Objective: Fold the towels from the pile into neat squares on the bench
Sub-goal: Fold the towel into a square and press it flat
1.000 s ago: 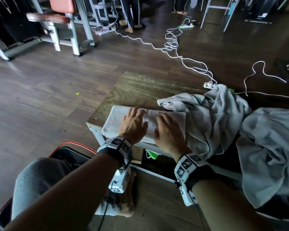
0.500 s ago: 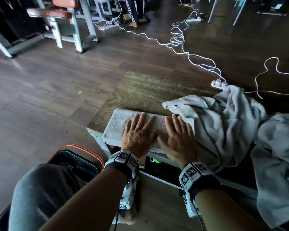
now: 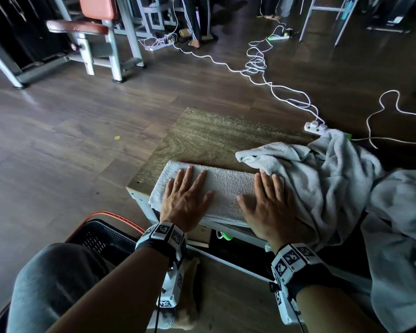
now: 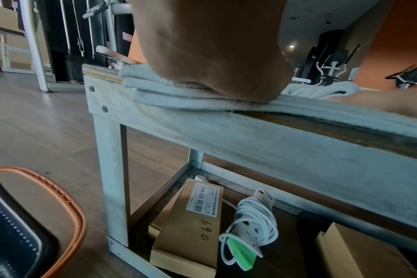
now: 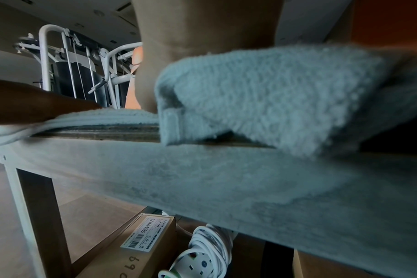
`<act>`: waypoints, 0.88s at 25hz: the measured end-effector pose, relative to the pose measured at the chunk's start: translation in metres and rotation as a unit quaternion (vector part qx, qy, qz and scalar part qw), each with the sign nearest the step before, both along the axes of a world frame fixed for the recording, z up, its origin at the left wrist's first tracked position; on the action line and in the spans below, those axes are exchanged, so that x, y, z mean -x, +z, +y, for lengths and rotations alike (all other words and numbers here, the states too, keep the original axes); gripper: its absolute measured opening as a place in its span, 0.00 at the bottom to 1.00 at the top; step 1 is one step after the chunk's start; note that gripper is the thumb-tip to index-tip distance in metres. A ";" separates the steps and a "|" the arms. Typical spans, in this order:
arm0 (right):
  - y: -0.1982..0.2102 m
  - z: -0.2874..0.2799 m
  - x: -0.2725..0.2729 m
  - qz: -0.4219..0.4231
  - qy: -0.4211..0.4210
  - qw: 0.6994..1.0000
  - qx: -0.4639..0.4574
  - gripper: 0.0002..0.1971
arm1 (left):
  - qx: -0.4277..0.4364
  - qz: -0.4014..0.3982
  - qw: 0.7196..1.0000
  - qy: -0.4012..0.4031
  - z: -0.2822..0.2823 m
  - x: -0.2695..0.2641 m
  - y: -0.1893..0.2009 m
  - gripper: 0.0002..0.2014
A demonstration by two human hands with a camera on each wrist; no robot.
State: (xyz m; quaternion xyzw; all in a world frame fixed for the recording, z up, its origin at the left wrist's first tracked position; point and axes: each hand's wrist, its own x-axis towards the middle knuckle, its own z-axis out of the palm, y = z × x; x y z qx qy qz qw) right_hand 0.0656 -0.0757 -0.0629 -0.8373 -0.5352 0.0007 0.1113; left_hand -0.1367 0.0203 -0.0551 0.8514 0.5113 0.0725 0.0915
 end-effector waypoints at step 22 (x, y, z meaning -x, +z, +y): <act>0.022 -0.011 0.023 -0.071 -0.010 0.996 -0.045 0.32 | 0.227 -0.260 0.838 0.421 -0.009 0.035 0.015 0.46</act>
